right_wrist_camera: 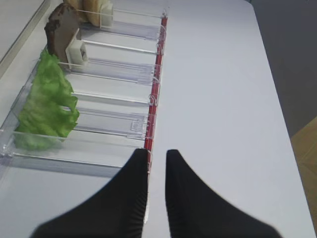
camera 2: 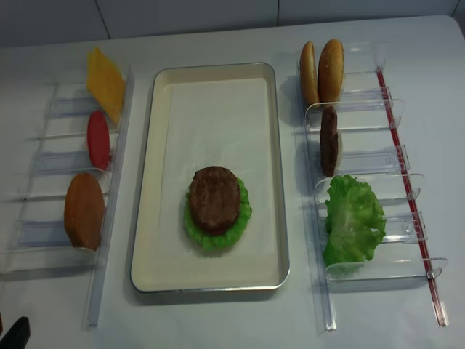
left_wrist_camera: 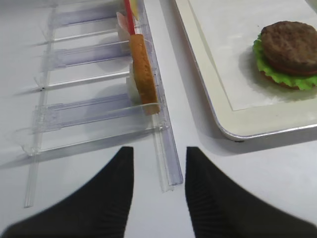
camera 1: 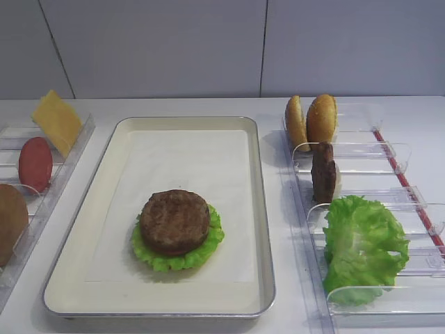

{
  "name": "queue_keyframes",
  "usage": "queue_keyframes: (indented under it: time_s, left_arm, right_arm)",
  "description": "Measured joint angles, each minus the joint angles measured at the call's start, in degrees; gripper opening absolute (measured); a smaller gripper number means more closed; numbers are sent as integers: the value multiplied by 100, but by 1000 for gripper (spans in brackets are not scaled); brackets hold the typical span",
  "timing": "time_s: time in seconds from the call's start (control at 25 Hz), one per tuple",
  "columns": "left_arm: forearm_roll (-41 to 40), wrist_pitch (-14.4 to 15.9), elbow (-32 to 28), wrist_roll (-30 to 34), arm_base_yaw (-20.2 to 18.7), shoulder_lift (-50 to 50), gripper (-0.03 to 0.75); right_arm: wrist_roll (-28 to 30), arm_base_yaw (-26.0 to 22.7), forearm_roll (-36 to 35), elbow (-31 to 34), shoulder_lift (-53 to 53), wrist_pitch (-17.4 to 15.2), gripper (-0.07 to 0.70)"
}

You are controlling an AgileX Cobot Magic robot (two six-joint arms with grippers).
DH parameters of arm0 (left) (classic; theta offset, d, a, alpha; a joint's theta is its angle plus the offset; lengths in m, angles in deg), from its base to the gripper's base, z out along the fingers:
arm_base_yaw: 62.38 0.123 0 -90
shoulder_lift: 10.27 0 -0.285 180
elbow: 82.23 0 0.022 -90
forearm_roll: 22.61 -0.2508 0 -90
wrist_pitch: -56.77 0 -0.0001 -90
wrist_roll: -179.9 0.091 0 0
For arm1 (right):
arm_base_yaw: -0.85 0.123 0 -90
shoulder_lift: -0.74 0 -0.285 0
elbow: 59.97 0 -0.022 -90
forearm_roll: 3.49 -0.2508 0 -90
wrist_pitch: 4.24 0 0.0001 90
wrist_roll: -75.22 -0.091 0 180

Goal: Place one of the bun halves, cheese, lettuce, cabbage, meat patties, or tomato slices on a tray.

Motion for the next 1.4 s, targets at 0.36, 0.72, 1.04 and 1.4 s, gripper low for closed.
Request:
queue_keyframes:
  time_s: [0.36,0.72,1.04,1.4]
  left_arm:
    - [0,0,0,0,0,0,265]
    - [0,0,0,0,0,0,265]
    - [0,0,0,10,0,0,265]
    - [0,0,0,10,0,0,265]
  right_arm:
    - [0,0,0,0,0,21,102]
    - [0,0,0,0,0,25,102]
    - [0,0,0,0,0,34,83]
    - [0,0,0,0,0,34,38]
